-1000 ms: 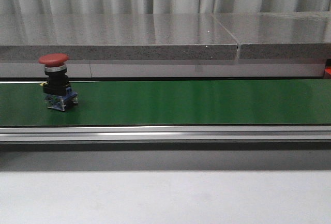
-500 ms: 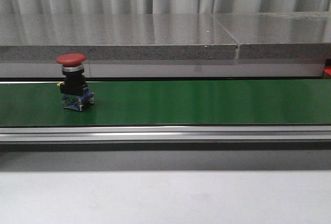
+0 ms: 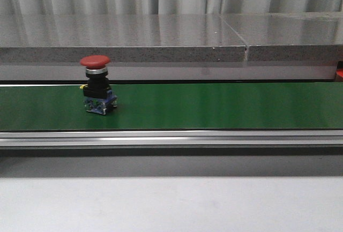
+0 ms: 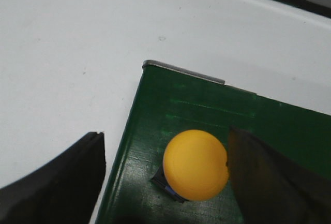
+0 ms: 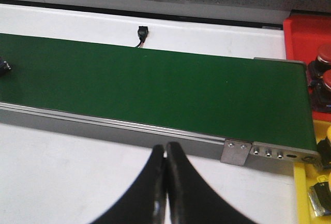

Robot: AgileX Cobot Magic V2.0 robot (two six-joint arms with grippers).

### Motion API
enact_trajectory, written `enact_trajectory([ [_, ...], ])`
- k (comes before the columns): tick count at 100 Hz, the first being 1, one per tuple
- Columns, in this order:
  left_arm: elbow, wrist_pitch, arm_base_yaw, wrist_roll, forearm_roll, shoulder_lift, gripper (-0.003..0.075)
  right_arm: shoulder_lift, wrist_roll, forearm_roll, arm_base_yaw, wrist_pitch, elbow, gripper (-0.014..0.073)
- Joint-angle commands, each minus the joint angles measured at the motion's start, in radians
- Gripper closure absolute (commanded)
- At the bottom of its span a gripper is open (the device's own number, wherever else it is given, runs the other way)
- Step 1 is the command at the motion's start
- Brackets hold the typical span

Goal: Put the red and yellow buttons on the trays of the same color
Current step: 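Place the yellow button on the belt and open the left gripper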

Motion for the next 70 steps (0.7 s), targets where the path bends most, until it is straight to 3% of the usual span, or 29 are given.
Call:
enact_trajectory([
  [1, -0.033, -0.027, -0.030, 0.051, -0.007, -0.080, 0.0307, 0.007, -0.008, -0.004, 0.001, -0.064, -0.023, 0.0578],
  [10, -0.033, 0.003, -0.076, 0.060, -0.007, -0.131, 0.0419, 0.007, -0.008, -0.004, 0.001, -0.064, -0.023, 0.0578],
  [27, -0.031, 0.048, -0.181, 0.070, -0.007, -0.205, 0.0743, 0.007, -0.008, -0.004, 0.001, -0.065, -0.023, 0.0578],
  [70, -0.031, 0.126, -0.361, 0.073, -0.007, -0.362, 0.0741, 0.007, -0.008, -0.004, 0.001, -0.065, -0.023, 0.0578],
])
